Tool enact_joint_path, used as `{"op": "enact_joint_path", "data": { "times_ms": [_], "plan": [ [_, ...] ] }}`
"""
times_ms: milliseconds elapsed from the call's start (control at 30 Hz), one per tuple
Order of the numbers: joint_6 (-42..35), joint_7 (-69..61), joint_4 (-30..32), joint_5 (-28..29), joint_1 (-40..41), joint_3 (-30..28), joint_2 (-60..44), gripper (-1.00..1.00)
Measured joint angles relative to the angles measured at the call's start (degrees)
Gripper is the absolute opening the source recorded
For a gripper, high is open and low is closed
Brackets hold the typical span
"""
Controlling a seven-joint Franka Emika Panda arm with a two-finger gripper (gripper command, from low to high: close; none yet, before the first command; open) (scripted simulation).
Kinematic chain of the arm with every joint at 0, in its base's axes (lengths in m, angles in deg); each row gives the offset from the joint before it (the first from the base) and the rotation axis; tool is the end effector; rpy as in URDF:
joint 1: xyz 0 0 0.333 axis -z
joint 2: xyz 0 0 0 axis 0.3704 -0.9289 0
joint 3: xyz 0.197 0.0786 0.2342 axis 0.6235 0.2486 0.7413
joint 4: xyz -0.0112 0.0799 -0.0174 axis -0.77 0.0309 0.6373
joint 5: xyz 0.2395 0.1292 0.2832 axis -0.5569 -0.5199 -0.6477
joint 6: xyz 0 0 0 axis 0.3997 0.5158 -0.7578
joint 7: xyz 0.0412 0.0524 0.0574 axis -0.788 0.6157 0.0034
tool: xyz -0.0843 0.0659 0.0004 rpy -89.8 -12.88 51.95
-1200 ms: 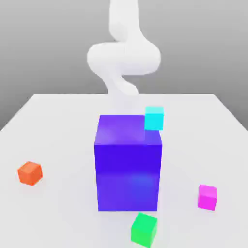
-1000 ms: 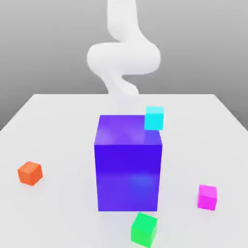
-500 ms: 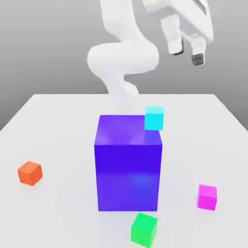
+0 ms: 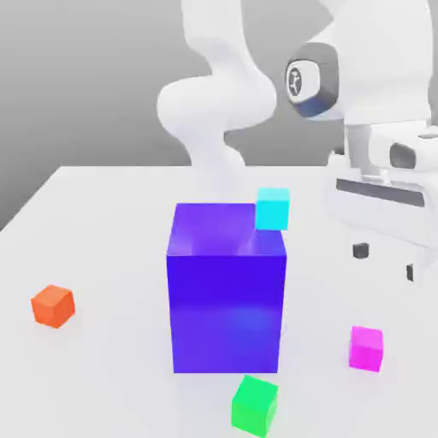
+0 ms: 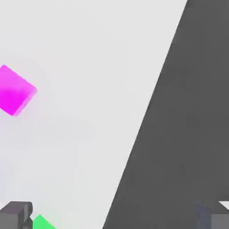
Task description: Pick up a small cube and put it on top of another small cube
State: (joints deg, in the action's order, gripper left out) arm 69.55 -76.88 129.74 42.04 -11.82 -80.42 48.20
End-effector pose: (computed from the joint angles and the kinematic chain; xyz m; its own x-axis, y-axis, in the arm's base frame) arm 0.4208 0.1972 0.3248 0.2262 0.9658 0.1265 0.9545 -0.2456 0.1689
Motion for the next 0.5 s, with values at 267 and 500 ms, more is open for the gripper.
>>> {"op": "enact_joint_path", "data": {
  "times_ms": [267, 500],
  "plan": [
    [4.4, -22.0, 3.1, -2.8, -3.8, 2.2, -8.3, 0.0],
    [9.6, -37.3, 4.8, -4.1, -3.2, 6.3, -16.9, 0.0]
  ]
}}
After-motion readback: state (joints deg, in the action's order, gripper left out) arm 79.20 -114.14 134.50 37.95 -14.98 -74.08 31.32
